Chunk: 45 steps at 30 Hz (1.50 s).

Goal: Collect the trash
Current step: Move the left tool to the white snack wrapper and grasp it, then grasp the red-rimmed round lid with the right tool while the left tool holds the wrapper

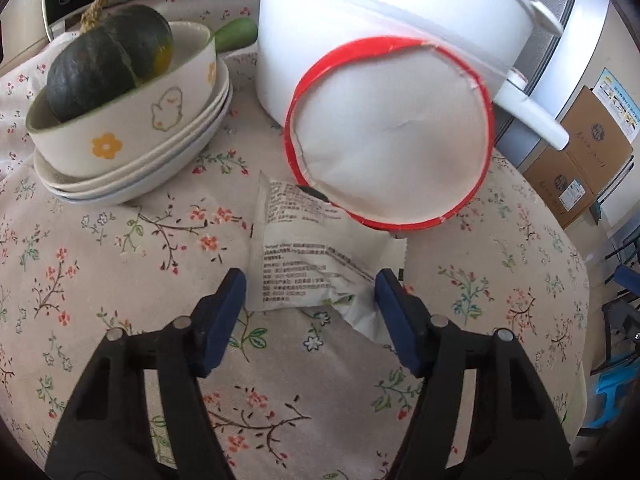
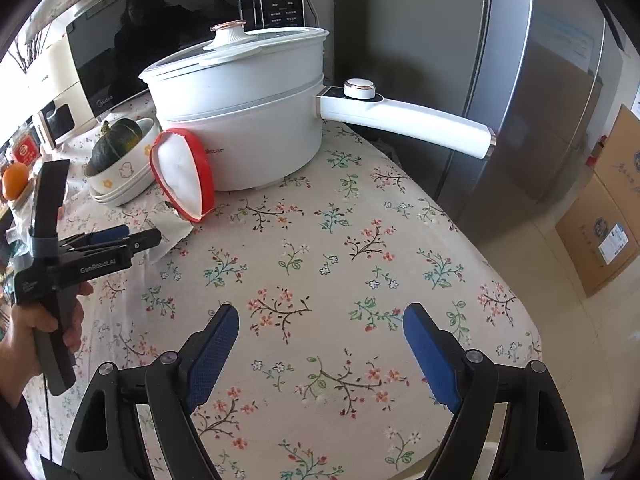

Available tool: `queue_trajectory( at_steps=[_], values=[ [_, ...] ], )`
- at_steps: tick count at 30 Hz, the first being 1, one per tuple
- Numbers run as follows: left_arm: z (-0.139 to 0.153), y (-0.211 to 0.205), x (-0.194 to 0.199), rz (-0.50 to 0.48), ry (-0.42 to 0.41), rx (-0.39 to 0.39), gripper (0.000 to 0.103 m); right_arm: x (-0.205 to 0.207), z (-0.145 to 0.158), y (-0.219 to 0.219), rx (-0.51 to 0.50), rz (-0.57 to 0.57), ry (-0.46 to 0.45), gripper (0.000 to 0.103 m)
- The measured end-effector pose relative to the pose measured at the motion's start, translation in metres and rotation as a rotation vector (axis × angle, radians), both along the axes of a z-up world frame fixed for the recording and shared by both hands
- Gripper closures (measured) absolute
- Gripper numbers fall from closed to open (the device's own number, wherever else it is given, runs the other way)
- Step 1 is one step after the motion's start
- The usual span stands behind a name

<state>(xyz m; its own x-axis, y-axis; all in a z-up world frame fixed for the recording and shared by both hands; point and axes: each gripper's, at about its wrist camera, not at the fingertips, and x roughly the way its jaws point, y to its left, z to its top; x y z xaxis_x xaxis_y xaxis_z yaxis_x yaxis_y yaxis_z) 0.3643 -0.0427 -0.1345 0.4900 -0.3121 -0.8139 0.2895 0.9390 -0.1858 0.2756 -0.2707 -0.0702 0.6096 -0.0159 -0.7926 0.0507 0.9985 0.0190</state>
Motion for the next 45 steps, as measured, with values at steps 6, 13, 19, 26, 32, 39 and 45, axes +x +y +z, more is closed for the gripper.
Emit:
queue_trajectory(
  at_steps=[6,13,19,26,32,39,45],
  values=[
    [0.002,0.006,0.000,0.002,0.000,-0.044,0.053,0.003,-0.009,-0.006,0.000,-0.020,0.025,0.017],
    [0.014,0.020,-0.017,0.003,0.052,-0.044,0.085,0.005,-0.009,0.003,-0.011,-0.044,0.027,0.017],
    [0.040,0.066,-0.047,0.040,0.029,0.006,0.087,0.011,0.000,0.027,0.030,-0.025,-0.027,0.017],
    [0.064,0.120,-0.082,0.123,-0.011,0.081,0.087,0.034,0.002,0.066,0.071,0.014,-0.111,0.017],
    [0.075,0.146,-0.093,0.170,-0.029,0.053,0.087,0.069,-0.014,0.085,0.095,0.025,-0.178,0.018],
    [0.075,0.165,-0.095,0.205,-0.025,0.049,0.087,0.109,-0.032,0.100,0.064,0.034,-0.207,0.024],
    [0.065,0.167,-0.091,0.218,0.003,0.055,0.087,0.129,-0.040,0.106,0.074,0.062,-0.209,0.048]
  ],
)
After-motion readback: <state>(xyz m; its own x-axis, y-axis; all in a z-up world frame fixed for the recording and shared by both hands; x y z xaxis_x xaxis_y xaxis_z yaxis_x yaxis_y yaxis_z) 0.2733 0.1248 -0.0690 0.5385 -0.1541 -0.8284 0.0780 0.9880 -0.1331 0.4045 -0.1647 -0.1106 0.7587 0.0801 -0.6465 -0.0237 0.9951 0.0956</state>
